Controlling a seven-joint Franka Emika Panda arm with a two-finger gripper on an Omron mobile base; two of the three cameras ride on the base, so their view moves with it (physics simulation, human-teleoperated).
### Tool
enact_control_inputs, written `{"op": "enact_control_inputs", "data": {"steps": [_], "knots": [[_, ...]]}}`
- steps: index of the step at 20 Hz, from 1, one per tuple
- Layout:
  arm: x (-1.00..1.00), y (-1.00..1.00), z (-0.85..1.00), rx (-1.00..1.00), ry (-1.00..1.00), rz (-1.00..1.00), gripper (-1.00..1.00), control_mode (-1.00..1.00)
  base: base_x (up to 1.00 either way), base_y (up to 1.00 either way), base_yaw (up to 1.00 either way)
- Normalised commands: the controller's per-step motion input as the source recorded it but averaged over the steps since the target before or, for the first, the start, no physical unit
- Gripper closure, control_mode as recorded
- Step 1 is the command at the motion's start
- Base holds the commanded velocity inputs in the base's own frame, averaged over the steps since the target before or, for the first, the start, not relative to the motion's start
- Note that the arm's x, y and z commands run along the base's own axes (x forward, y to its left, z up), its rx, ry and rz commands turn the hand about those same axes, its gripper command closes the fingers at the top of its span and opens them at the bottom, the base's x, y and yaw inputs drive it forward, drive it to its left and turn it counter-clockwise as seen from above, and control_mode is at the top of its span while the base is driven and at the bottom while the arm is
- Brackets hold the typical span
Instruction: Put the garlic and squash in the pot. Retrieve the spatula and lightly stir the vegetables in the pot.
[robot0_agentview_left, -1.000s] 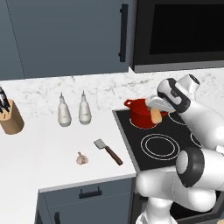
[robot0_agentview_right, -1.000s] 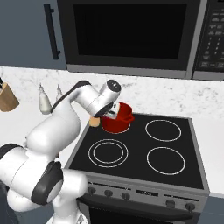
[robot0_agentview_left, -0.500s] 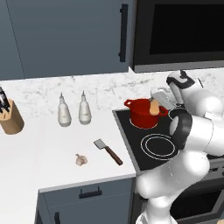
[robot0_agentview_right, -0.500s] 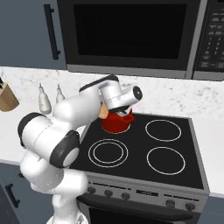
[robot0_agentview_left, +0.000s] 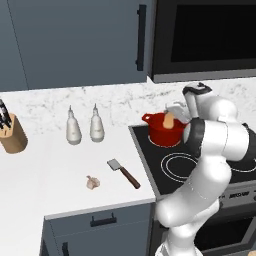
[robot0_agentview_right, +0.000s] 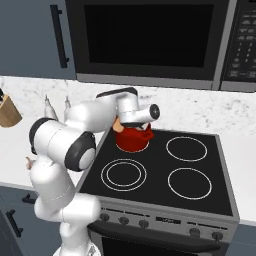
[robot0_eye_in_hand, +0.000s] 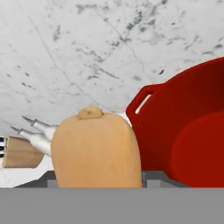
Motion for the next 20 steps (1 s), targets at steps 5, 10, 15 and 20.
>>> {"op": "enact_control_inputs", "data": {"steps": [5, 10, 15, 20], "knots": [[0.32, -0.14, -0.19, -0.01, -0.05, 0.00, 1.00, -1.00, 0.00, 0.00, 0.00], [0.26, -0.01, -0.25, -0.01, -0.04, 0.00, 1.00, -1.00, 0.00, 0.00, 0.00], [0.45, 0.00, -0.13, 0.00, -0.08, 0.00, 1.00, -1.00, 0.00, 0.00, 0.00], [0.51, 0.00, -0.22, 0.00, -0.05, 0.00, 1.00, -1.00, 0.00, 0.00, 0.00]]}}
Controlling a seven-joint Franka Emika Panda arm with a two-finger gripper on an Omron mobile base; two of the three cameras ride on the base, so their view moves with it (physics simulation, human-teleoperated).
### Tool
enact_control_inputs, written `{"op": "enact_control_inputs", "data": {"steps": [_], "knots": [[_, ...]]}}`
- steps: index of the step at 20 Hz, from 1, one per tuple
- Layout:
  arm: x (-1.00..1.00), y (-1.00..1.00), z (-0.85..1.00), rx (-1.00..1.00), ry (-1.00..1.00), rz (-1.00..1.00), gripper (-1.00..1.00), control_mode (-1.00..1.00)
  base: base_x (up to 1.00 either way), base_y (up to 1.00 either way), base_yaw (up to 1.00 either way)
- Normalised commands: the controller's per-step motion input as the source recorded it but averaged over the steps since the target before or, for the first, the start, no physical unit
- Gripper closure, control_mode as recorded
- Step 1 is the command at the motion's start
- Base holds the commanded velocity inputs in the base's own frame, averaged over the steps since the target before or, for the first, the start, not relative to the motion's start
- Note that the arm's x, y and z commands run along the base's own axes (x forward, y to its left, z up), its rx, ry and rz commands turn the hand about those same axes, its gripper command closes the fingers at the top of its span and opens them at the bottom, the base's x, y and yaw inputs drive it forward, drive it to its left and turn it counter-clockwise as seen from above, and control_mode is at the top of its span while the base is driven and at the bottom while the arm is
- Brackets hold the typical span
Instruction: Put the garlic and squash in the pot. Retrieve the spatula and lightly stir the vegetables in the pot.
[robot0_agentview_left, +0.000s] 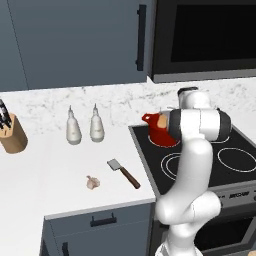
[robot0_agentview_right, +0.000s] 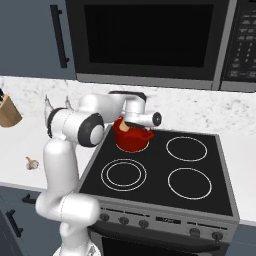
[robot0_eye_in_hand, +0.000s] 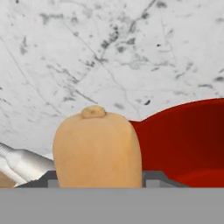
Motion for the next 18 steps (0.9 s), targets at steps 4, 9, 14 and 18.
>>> {"op": "enact_control_inputs", "data": {"steps": [4, 9, 14, 18], "knots": [[0.35, 0.00, -0.26, 0.00, -0.04, 0.00, 1.00, -1.00, 0.00, 0.00, 0.00], [0.27, 0.00, -0.24, -0.03, -0.04, 0.00, 1.00, -1.00, 0.00, 0.00, 0.00], [0.06, -0.04, -0.20, -0.10, -0.03, 0.00, -1.00, -1.00, 0.00, 0.00, 0.00], [-0.09, 0.00, -0.07, -0.13, -0.07, 0.00, -1.00, -1.00, 0.00, 0.00, 0.00]]}}
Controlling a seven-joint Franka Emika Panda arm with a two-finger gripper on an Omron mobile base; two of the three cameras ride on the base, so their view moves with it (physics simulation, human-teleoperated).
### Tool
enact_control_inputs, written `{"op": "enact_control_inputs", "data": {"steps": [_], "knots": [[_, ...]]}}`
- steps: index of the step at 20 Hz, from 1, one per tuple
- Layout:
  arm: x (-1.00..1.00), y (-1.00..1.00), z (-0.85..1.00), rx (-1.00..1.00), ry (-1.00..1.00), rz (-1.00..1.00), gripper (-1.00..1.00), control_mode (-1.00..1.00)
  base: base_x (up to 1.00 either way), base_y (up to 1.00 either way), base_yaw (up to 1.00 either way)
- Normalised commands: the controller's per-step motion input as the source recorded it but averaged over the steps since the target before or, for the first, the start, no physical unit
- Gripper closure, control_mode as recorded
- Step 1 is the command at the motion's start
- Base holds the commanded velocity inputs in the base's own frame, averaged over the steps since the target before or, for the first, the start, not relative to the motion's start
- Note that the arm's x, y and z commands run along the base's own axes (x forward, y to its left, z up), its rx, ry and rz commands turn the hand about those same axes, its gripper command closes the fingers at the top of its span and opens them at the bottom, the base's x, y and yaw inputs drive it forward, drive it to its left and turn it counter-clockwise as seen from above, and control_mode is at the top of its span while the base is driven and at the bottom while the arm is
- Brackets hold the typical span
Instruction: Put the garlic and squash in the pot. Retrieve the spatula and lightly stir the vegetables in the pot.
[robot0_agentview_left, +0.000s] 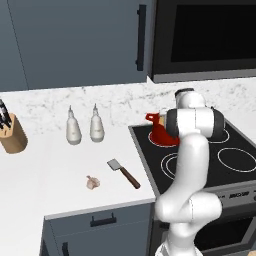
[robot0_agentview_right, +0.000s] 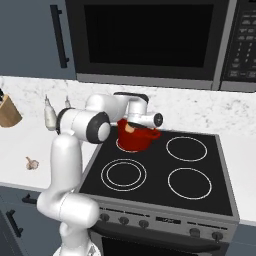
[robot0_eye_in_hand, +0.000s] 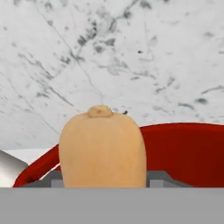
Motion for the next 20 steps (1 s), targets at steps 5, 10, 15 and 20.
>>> {"op": "enact_control_inputs", "data": {"steps": [5, 10, 15, 20], "knots": [[-0.32, 0.00, 0.10, -0.06, -0.19, 0.00, -1.00, -1.00, 0.00, 0.00, 0.00], [-0.25, 0.07, 0.35, -0.03, -0.22, -0.01, -1.00, -1.00, 0.00, 0.00, 0.00], [-0.40, 0.09, 0.50, -0.02, -0.22, -0.03, -1.00, -1.00, 0.00, 0.00, 0.00], [-0.67, 0.08, 0.72, 0.00, -0.16, -0.02, -1.00, -1.00, 0.00, 0.00, 0.00]]}}
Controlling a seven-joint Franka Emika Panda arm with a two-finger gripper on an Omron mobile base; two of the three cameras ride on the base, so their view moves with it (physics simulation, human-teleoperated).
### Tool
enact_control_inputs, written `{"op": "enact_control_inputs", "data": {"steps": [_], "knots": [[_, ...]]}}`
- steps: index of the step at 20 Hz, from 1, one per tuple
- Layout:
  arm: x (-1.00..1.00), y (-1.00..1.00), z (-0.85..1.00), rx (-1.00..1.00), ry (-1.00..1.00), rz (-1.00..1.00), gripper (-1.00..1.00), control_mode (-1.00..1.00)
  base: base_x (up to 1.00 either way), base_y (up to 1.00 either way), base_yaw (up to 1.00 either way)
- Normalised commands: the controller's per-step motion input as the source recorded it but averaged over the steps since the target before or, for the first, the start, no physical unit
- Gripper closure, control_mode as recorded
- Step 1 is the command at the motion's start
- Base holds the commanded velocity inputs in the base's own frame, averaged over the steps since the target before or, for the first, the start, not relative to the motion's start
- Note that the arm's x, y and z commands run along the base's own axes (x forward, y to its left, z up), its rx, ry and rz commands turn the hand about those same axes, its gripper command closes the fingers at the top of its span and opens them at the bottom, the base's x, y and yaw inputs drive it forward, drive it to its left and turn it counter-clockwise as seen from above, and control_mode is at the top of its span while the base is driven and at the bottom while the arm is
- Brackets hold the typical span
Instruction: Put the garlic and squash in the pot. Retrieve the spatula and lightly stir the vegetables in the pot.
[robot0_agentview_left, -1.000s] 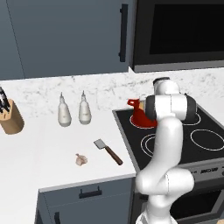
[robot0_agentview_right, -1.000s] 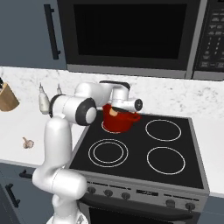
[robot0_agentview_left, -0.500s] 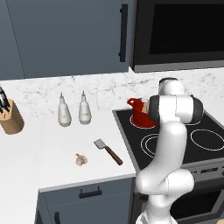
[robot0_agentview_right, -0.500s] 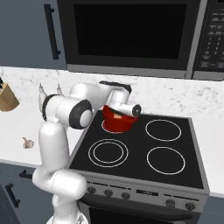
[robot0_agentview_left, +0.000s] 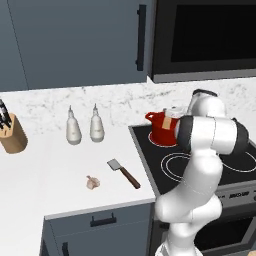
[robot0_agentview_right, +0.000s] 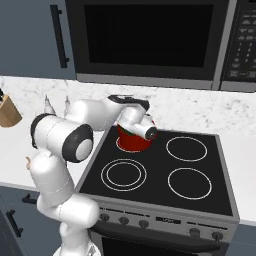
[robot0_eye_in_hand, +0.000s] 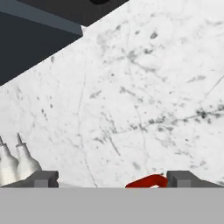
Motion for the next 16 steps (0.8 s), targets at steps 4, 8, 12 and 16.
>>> {"op": "enact_control_inputs", "data": {"steps": [4, 8, 12, 16], "knots": [[-0.83, 0.20, 0.96, 0.00, -0.08, -0.01, -1.00, -1.00, 0.00, 0.00, 0.00], [-0.84, 0.35, 1.00, 0.00, -0.01, 0.00, -1.00, -1.00, 0.00, 0.00, 0.00], [-0.87, 0.48, 0.89, -0.01, 0.02, 0.00, -1.00, -1.00, 0.00, 0.00, 0.00], [-0.81, 0.61, 0.66, -0.02, 0.14, 0.00, -1.00, -1.00, 0.00, 0.00, 0.00]]}}
